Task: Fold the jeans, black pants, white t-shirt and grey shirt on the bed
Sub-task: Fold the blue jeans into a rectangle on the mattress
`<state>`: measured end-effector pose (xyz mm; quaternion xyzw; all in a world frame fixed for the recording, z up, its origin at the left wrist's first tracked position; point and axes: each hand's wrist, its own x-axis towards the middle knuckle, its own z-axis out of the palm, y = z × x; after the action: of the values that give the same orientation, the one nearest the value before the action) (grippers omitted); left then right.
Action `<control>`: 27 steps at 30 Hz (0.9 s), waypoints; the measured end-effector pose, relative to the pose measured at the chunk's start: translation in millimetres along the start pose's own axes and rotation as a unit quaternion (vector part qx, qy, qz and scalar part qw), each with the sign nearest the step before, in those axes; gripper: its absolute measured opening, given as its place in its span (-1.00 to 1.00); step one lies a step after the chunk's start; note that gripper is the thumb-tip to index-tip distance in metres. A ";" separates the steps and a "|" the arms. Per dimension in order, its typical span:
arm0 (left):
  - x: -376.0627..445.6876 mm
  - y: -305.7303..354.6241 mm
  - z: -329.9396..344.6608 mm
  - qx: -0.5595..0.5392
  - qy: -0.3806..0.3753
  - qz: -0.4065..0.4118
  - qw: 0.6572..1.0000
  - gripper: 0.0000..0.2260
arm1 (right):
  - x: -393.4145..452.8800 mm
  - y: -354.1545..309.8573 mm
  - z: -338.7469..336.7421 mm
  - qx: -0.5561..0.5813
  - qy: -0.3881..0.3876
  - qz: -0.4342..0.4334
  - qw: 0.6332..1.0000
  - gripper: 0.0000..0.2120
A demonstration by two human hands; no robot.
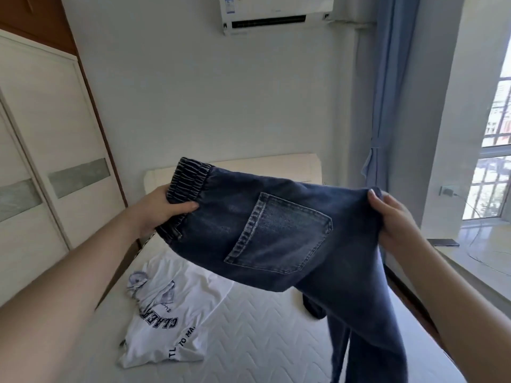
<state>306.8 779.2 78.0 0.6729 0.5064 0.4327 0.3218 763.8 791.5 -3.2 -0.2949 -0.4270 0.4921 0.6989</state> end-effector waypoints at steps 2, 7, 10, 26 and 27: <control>0.3 -8.5 16.7 -0.048 0.000 -0.002 0.999 -0.57 | 0.7 -25.8 -4.8 -0.016 -0.009 -0.030 0.999 -0.92; -0.3 -26.4 60.1 -0.138 -0.027 -0.017 0.990 -0.67 | -0.6 -67.1 -27.5 -0.095 0.012 -0.098 0.991 -0.83; -9.5 -43.3 87.4 -0.180 -0.047 -0.045 0.982 -0.68 | -1.3 -77.8 -47.5 -0.165 0.001 -0.101 0.981 -0.71; -211.6 -277.7 169.4 -0.190 -0.018 -0.378 0.906 -0.52 | -68.7 197.4 -111.7 -0.536 -0.168 0.193 0.805 -0.89; -225.1 -288.1 169.0 -0.191 -0.009 -0.390 0.901 -0.55 | -75.1 216.0 -110.2 -0.536 -0.175 0.203 0.800 -0.90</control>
<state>318.9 644.7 -301.5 0.3512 0.6328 0.3552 0.5916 756.1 795.6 -256.9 -0.6115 -0.6679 0.3586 0.2267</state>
